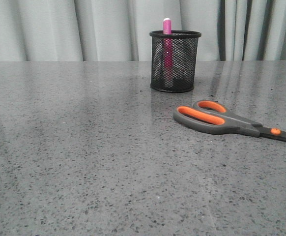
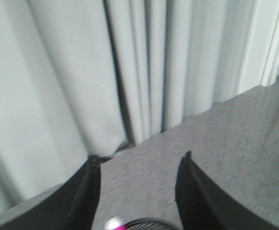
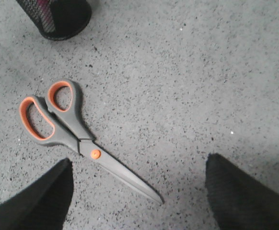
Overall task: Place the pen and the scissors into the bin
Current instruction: 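Drop the highlighter into the mesh cup and withdraw the left gripper, then lower the right gripper onto the scissors near the pivot and close it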
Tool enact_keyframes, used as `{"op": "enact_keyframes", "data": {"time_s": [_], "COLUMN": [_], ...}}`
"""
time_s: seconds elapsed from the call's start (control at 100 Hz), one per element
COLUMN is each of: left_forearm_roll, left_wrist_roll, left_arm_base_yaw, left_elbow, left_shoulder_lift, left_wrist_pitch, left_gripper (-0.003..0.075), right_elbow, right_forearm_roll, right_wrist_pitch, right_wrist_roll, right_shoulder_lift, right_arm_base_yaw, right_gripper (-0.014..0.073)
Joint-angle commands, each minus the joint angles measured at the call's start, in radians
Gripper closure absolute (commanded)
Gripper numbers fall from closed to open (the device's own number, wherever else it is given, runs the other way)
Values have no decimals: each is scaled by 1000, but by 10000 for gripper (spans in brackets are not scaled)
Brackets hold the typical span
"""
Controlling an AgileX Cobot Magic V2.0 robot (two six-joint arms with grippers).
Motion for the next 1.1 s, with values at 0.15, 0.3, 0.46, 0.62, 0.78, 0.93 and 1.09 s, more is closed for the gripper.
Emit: {"op": "enact_keyframes", "data": {"time_s": [0.15, 0.3, 0.46, 0.62, 0.78, 0.93, 1.09], "left_forearm_roll": [124, 103, 64, 49, 16, 14, 14], "left_wrist_roll": [-6, -6, -6, -6, -6, -6, -6], "left_arm_base_yaw": [125, 199, 263, 306, 345, 368, 376], "left_elbow": [-28, 61, 264, 473, 632, 734, 786], "left_shoulder_lift": [-213, -335, -518, -714, -895, -1008, -1049], "left_wrist_pitch": [296, 316, 257, 251, 176, 150, 159], "left_gripper": [738, 739, 739, 739, 739, 739, 739], "right_elbow": [-34, -34, -34, -34, -34, -56, -153], "right_forearm_roll": [60, 63, 148, 157, 157, 122, 82], "right_wrist_pitch": [-92, -104, -91, -65, -62, -70, -58], "right_wrist_roll": [-11, -21, -177, -328, -462, -501, -501], "right_shoulder_lift": [5, 5, 42, 138, 254, 354, 453], "right_arm_base_yaw": [-2, 0, 59, 152, 250, 307, 312], "right_gripper": [78, 78, 78, 78, 78, 78, 78]}}
